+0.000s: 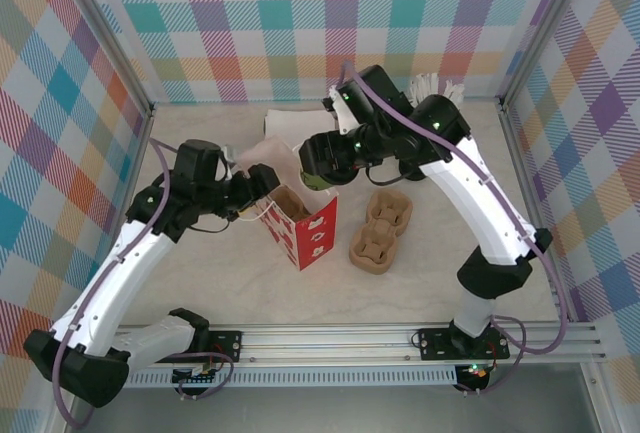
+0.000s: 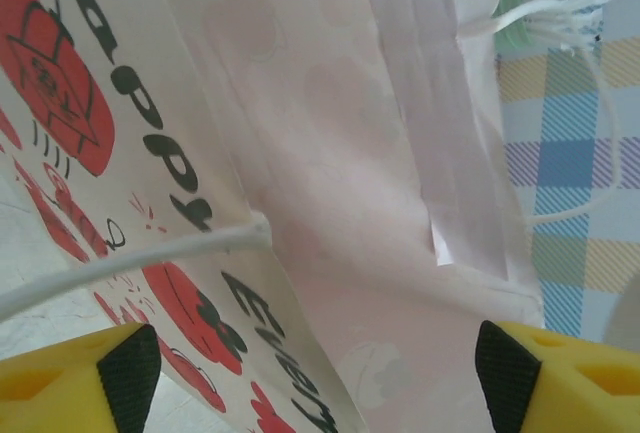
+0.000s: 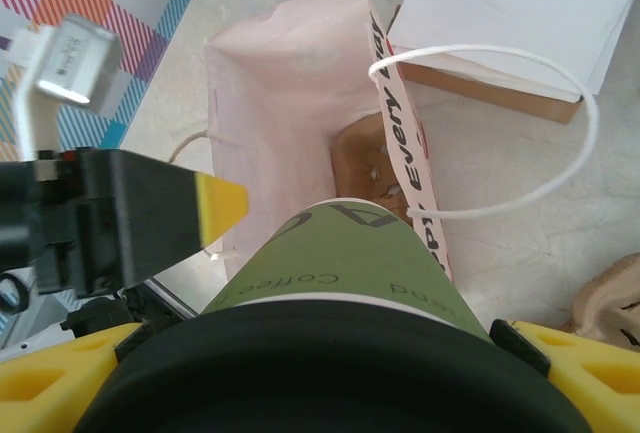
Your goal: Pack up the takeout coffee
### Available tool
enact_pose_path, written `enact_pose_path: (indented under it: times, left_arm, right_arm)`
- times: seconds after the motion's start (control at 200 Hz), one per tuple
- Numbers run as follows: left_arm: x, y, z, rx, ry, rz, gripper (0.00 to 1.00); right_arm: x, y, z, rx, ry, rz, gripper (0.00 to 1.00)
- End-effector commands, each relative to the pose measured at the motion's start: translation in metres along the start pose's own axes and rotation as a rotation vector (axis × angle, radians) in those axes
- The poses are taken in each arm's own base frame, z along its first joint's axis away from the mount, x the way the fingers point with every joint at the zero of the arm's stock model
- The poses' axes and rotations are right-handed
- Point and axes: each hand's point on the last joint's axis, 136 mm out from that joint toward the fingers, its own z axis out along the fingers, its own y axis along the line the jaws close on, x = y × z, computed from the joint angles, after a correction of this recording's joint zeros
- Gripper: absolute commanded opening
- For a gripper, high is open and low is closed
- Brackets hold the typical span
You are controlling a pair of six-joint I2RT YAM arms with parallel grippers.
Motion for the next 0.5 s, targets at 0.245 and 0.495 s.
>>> enact_pose_path:
  times: [0.245, 0.495]
  left_arm:
    - [-0.02, 0.0, -0.052, -0.082, -0.167, 0.045, 0.9]
    - [-0.036, 0.019, -0.041, -0.094, -0.143, -0.025, 0.9]
  right_arm:
    - [0.004, 0.022, 0.03, -0.038, 0.075, -0.066, 0.82]
    - [0.011, 0.023, 0.059, -0.028, 0.136, -0.073, 0.81]
